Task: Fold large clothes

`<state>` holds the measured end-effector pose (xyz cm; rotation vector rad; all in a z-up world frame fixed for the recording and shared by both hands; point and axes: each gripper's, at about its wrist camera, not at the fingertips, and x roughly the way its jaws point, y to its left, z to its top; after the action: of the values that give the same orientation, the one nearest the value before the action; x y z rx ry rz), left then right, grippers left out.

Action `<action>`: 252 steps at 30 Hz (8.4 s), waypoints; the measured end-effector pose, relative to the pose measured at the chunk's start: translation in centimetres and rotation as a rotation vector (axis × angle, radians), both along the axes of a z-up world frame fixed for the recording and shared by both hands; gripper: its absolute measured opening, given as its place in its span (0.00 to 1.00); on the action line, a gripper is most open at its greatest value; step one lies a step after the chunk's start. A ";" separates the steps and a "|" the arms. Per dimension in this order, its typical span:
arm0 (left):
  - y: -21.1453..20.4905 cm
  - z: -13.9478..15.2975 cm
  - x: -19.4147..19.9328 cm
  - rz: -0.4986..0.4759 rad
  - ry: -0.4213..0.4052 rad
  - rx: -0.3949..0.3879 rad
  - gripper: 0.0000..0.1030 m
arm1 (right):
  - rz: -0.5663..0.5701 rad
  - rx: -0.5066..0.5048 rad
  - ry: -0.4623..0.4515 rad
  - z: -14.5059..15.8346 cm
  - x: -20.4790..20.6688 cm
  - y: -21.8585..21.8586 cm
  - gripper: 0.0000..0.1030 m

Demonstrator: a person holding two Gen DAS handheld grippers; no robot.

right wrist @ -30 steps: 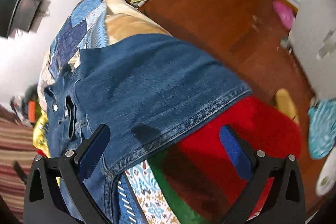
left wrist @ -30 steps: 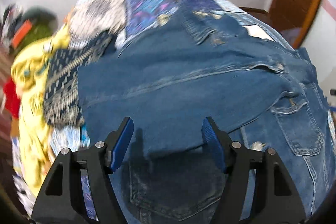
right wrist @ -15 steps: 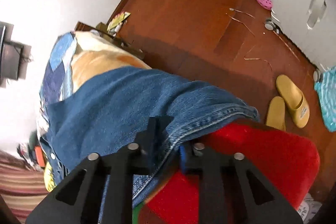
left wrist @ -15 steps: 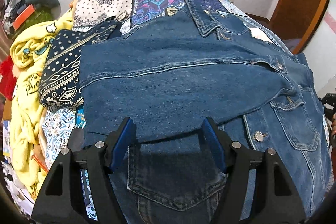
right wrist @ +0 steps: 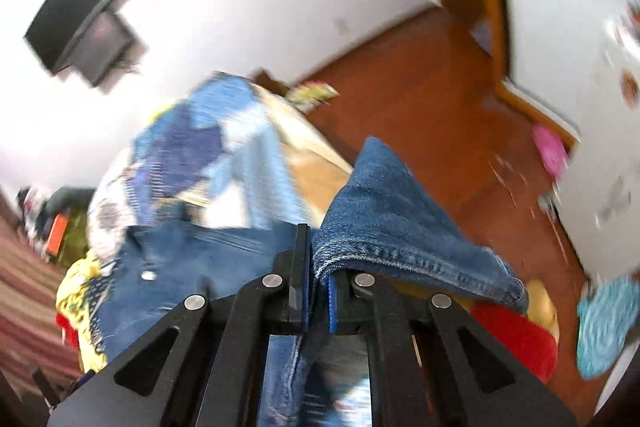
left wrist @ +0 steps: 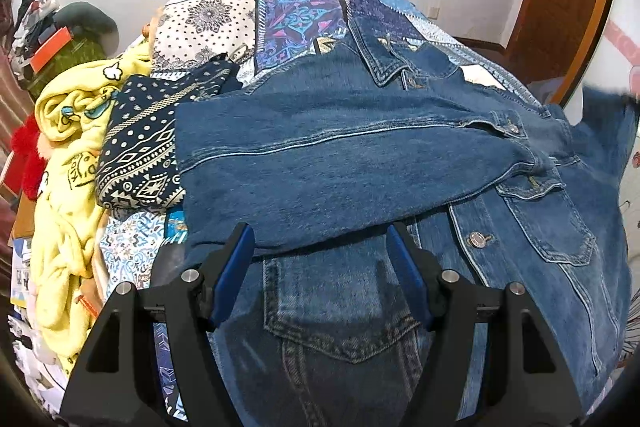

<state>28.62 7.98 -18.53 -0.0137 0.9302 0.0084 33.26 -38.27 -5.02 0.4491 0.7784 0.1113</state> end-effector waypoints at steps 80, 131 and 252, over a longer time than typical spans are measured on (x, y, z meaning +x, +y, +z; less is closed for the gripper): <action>-24.2 2.7 15.1 -0.446 -0.008 -0.064 0.05 | 0.342 -0.358 0.266 -12.4 -4.4 8.7 0.67; -13.3 -4.8 12.7 -0.273 0.185 0.201 0.72 | 0.367 -0.443 0.264 -11.4 -4.6 12.9 0.76; 8.2 -4.4 -16.9 0.173 0.142 -0.526 0.17 | 0.392 -0.040 0.312 -11.1 -17.9 10.7 0.35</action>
<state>11.71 16.23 -22.96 -0.5874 1.0487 -0.0755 15.32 -27.61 -16.08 0.2737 1.1682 0.3970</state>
